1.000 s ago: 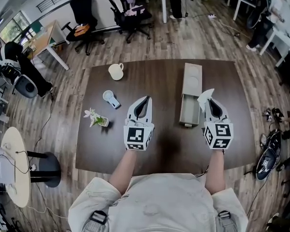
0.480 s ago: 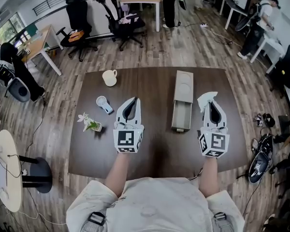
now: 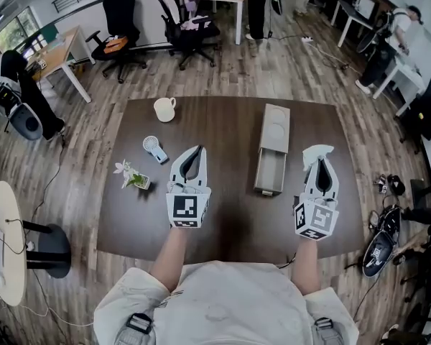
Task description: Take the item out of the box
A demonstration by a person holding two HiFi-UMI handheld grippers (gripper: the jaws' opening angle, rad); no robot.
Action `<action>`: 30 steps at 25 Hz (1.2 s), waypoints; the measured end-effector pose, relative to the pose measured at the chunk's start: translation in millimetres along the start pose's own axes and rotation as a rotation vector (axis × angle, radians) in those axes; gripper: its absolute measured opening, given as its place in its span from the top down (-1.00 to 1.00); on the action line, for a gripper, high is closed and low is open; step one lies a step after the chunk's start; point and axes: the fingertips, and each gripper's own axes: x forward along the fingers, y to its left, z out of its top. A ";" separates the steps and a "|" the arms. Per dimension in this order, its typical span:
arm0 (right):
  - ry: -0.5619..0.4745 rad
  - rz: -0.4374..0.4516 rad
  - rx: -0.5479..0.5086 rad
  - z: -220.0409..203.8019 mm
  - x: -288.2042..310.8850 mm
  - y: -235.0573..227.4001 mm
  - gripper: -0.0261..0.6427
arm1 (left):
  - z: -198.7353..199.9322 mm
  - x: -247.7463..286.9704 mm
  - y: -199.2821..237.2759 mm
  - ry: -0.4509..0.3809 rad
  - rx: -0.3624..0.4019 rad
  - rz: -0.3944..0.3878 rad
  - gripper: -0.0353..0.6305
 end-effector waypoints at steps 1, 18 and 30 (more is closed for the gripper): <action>0.007 -0.001 0.008 -2.8 0.3 0.5 0.88 | -1.3 -0.4 1.9 0.001 -0.005 0.004 0.89; 0.052 0.054 0.007 -16.4 7.7 16.7 0.87 | -13.5 -3.6 5.2 0.011 -0.035 0.017 0.89; 0.063 0.071 0.006 -15.6 13.3 18.0 0.87 | -17.1 1.5 1.6 0.025 -0.038 0.008 0.89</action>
